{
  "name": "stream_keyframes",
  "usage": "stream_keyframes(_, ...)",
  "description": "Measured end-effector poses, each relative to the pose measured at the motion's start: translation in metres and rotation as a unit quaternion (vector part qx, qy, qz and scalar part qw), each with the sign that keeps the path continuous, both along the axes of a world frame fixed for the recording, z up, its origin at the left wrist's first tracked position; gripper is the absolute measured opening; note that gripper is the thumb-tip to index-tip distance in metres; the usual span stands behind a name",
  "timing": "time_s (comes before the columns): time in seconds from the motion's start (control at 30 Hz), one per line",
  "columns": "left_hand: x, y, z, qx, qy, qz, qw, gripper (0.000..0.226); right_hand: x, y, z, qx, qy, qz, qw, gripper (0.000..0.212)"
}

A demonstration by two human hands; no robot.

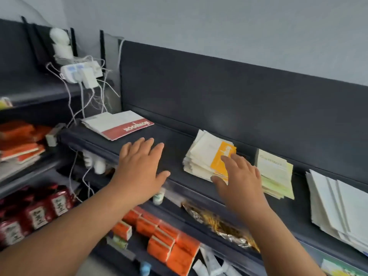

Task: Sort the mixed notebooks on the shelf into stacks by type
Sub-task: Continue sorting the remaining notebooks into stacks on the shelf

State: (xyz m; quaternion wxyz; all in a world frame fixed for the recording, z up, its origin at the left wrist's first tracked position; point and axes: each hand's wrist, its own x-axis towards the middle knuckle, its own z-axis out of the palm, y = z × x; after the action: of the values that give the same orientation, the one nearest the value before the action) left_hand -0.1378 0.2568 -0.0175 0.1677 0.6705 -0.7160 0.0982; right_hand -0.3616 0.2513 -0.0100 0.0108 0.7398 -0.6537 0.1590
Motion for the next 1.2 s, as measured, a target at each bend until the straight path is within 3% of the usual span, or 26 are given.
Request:
stream_keyframes(0.27,0.142,0.027,-0.001,0.01,0.01,0.093,0.996,0.075,0.136,-0.008,-0.007,0.015,-0.024,0.092,0.995,0.063)
stream_keyframes(0.5,0.199,0.005,-0.008,0.03,0.031,0.122,0.992,0.072,0.192,-0.043,-0.008,0.045,-0.036,0.113,0.992,0.064)
stream_keyframes(0.83,0.244,-0.1,-0.015,0.054,0.038,0.136,0.989,0.072,0.241,-0.155,-0.031,0.096,-0.071,0.118,0.986,0.065)
stream_keyframes(1.2,0.282,-0.217,-0.037,0.117,0.035,0.116,0.986,0.069,0.289,-0.25,-0.06,0.166,-0.052,0.1,0.98,0.066)
